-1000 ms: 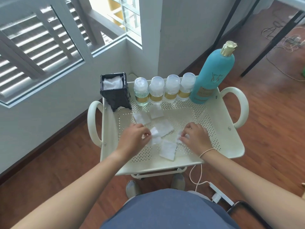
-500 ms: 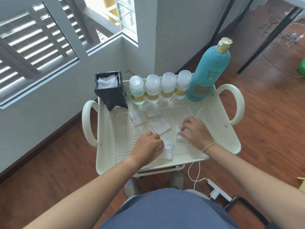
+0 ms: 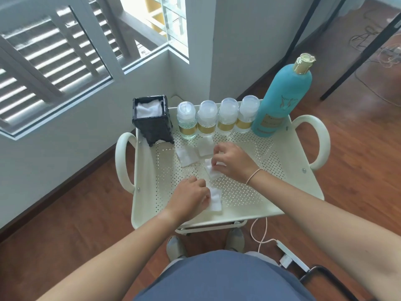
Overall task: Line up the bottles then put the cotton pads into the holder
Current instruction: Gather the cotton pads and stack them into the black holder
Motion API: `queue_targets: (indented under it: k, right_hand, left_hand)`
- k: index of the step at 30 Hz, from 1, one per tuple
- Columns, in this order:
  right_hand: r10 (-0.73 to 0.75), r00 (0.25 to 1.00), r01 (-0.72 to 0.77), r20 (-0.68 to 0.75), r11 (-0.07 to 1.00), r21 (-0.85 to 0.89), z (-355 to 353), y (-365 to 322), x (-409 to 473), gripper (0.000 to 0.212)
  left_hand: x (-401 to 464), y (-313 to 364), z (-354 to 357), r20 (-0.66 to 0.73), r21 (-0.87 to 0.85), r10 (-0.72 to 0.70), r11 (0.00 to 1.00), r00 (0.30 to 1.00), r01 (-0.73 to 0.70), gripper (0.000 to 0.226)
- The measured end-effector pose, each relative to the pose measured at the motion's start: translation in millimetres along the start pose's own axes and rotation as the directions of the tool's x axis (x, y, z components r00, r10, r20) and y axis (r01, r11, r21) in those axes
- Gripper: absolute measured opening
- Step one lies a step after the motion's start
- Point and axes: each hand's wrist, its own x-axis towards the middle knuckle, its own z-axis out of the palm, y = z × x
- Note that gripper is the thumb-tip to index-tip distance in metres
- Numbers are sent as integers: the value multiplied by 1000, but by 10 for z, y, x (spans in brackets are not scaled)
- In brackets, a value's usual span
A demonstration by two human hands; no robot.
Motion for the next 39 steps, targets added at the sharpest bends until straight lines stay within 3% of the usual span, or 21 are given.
queue_targets:
  k: [8, 19, 25, 29, 39]
  right_hand:
    - [8, 993, 0, 116, 997, -74, 122, 71, 51, 17]
    - [71, 996, -72, 58, 997, 17, 204, 30, -24, 19]
    - [76, 994, -64, -79, 987, 145, 0, -104, 138, 15]
    - [58, 988, -29, -143, 981, 194, -160, -207, 301, 14]
    - [81, 984, -42, -156, 970, 239, -254, -296, 419, 12]
  left_hand:
    - [-108, -230, -368, -166, -99, -131, 988, 977, 115, 10]
    - [21, -503, -1181, -348, -94, -189, 982, 918, 167, 14]
    - [176, -781, -1655, -452, -45, -201, 978, 869, 203, 14]
    - [285, -1014, -1866, -451, -2, -218, 970, 866, 243, 15]
    - [521, -1333, -1748, -284, 31, -271, 956, 920, 291, 15]
